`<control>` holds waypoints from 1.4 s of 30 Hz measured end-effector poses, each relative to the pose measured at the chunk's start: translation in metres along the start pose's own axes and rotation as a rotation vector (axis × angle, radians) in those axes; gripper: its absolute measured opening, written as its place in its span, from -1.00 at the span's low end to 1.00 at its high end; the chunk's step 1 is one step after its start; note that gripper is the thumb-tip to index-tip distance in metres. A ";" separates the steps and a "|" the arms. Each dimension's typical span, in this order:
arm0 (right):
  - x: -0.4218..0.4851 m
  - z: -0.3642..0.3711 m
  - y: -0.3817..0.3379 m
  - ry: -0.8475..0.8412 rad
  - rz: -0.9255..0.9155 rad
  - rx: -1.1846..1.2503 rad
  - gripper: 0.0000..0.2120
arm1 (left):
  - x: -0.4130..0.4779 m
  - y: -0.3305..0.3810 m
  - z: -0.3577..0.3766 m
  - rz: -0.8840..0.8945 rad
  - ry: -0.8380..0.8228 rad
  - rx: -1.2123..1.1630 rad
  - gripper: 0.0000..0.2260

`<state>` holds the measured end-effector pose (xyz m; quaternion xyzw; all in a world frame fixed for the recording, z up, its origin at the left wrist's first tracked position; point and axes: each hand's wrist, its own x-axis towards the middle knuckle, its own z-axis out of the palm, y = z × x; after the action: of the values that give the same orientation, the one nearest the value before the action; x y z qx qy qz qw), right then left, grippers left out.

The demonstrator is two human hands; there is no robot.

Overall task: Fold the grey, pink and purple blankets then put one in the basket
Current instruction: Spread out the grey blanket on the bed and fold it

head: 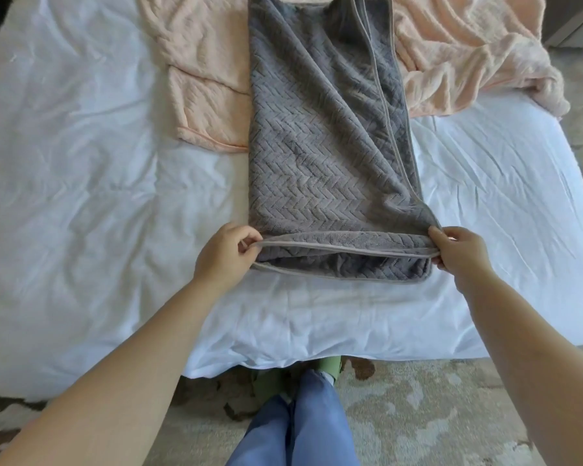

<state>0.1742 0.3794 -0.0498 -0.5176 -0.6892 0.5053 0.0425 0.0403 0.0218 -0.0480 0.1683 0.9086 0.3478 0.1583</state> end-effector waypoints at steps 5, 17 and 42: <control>-0.008 -0.002 0.024 -0.055 0.022 -0.151 -0.85 | -0.030 -0.017 0.007 0.008 -0.156 -0.040 -0.83; 0.041 0.027 -0.033 -0.139 -0.080 -0.175 -0.64 | 0.030 0.034 0.036 0.178 0.029 0.322 -0.64; 0.251 0.143 -0.247 -0.403 -0.248 -0.055 -0.90 | 0.327 0.081 0.055 -0.087 -0.049 0.608 -0.44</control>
<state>-0.1900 0.4870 -0.0529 -0.3186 -0.7555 0.5705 -0.0483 -0.2136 0.2460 -0.0870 0.1775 0.9733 0.0485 0.1372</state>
